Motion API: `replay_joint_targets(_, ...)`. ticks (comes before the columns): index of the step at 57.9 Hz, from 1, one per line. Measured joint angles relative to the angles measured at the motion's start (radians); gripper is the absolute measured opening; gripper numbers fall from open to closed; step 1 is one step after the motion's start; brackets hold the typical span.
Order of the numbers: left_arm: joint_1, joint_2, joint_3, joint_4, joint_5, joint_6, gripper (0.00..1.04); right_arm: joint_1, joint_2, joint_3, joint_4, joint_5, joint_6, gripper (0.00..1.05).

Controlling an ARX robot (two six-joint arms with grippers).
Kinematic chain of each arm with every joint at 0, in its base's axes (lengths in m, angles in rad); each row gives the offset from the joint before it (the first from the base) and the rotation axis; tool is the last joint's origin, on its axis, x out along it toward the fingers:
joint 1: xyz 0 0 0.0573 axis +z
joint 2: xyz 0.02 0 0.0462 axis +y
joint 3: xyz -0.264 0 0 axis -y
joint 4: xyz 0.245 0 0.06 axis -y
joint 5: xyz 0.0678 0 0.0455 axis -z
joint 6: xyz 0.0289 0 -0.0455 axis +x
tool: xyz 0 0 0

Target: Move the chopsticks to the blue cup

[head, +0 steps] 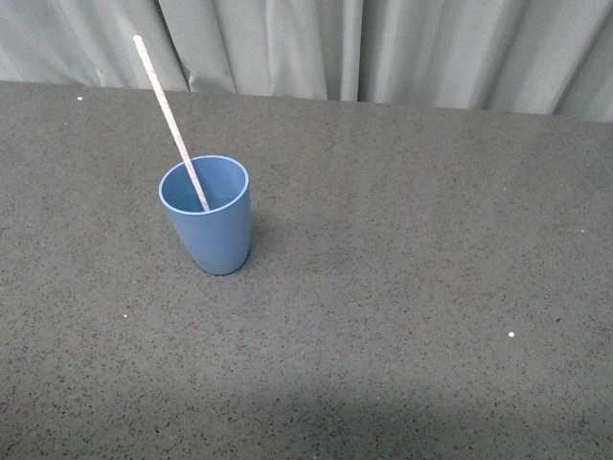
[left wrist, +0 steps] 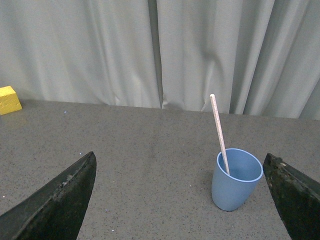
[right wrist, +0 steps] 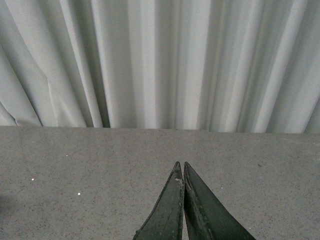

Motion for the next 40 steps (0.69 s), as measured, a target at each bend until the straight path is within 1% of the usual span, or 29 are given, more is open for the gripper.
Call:
replay_joint_targets(25, 0.000, 0.000, 0.000, 0.000, 0.000, 0.000, 0.98, 0.000, -0.170, 0.000, -0.166, 0.000, 0.000, 0.01)
replay_joint_targets(40, 0.000, 0.000, 0.000, 0.000, 0.000, 0.000, 0.98, 0.000, -0.237, 0.000, -0.233, 0.000, 0.000, 0.01)
